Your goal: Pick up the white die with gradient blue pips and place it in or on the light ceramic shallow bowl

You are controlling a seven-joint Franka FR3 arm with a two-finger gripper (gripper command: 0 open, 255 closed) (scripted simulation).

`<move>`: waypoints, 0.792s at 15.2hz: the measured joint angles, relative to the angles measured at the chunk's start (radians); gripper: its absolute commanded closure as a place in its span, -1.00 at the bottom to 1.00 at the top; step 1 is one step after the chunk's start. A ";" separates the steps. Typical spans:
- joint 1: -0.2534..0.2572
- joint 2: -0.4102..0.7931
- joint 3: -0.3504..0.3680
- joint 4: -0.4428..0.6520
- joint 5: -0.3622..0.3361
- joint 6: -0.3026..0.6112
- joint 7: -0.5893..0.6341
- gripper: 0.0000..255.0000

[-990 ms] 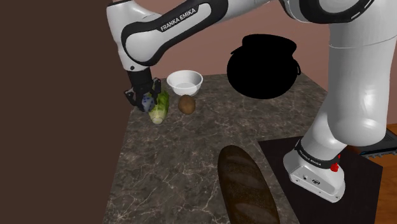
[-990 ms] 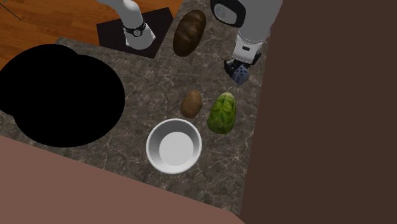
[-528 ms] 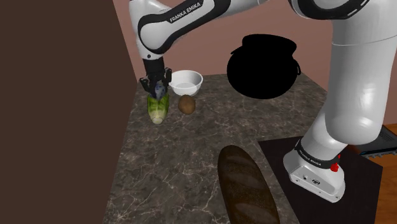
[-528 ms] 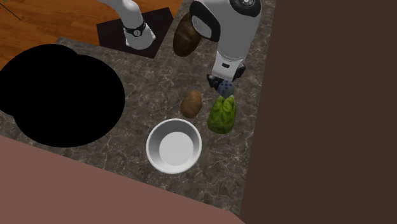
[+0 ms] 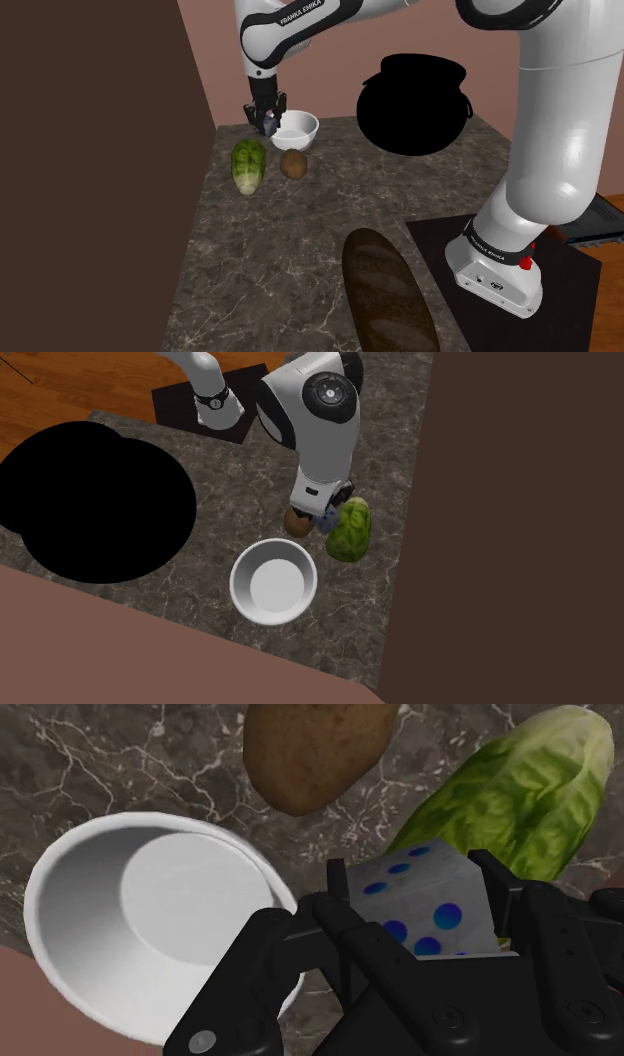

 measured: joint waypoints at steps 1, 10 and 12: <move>-0.011 0.009 -0.006 0.013 0.000 -0.004 -0.018 1.00; -0.120 0.125 -0.060 0.207 -0.004 -0.082 -0.193 1.00; -0.151 0.151 -0.071 0.251 -0.002 -0.099 -0.238 1.00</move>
